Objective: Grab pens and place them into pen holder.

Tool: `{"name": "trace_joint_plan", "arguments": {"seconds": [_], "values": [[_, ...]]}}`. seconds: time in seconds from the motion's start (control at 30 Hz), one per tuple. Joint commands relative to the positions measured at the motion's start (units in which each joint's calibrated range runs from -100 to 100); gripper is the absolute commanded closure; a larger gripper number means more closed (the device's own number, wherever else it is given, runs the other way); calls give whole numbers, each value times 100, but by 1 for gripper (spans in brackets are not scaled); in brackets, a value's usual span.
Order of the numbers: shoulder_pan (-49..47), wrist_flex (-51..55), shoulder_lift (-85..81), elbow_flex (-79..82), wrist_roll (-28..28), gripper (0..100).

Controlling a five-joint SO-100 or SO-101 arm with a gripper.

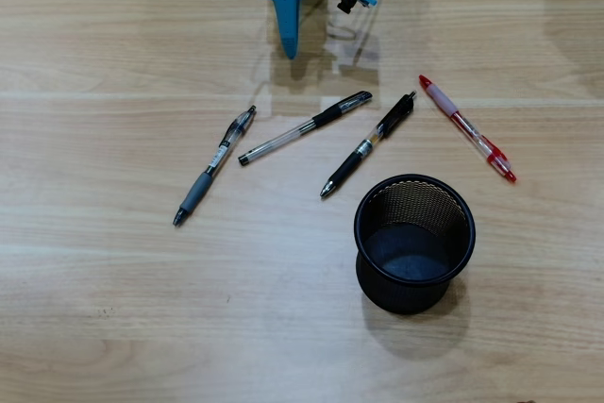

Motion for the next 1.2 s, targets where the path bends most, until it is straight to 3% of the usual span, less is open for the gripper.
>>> {"name": "trace_joint_plan", "arguments": {"seconds": [0.0,0.43,0.87,1.17], "values": [[44,10,-59,16,-14,98],[44,10,246,-645,-19,98],[81,10,4008,-4482,-24,98],[392,65,5104,-5785,-66,98]]}}
